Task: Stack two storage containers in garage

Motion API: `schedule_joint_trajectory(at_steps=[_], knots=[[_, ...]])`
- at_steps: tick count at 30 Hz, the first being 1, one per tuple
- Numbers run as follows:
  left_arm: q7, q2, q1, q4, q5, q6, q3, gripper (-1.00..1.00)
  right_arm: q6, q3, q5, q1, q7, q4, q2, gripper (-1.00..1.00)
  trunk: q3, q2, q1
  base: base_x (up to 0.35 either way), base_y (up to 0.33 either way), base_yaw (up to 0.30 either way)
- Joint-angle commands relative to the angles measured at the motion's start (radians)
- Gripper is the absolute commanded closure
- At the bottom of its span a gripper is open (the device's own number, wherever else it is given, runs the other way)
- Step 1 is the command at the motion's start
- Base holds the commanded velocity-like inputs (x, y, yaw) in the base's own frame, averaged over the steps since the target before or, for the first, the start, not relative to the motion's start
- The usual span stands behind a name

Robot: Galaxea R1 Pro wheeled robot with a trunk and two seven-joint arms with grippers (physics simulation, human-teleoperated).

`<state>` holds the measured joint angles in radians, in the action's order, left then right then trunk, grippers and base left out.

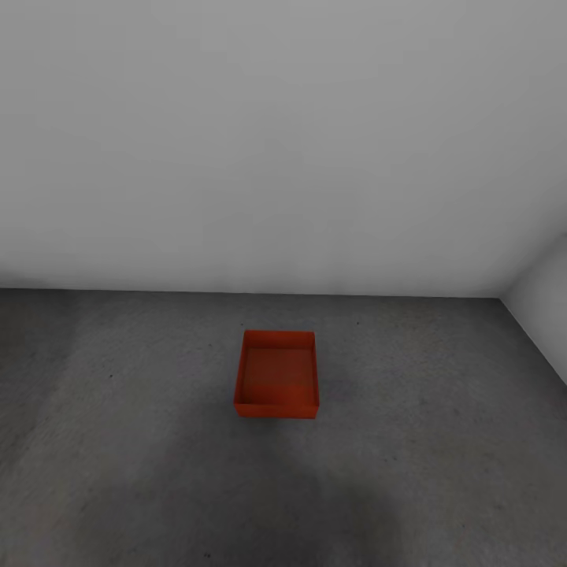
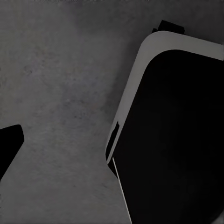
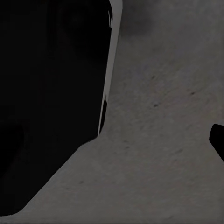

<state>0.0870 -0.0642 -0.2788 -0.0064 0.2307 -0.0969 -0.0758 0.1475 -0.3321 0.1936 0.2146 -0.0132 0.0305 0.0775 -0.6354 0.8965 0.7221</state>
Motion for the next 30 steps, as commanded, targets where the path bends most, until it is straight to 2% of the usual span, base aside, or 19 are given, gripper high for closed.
schedule_joint_trajectory(at_steps=[1,11,30], knots=[[0.000,0.000,0.000,0.001,0.000,-0.004,-0.007,-1.00,0.006,-0.008,0.010,-0.001,-0.001,0.003,-0.002,-1.00,-0.001,0.001,0.000,0.000,0.000,0.000],[0.000,0.000,0.000,0.002,0.000,-0.004,-0.006,-1.00,0.021,-0.007,0.008,-0.050,0.010,0.003,-0.034,-1.00,0.009,0.001,0.000,0.000,0.000,0.045],[0.000,0.000,0.000,0.002,0.000,-0.004,-0.005,-1.00,0.034,-0.005,0.009,-0.061,0.013,0.003,-0.038,-1.00,0.038,0.001,0.000,0.000,0.000,0.048]])
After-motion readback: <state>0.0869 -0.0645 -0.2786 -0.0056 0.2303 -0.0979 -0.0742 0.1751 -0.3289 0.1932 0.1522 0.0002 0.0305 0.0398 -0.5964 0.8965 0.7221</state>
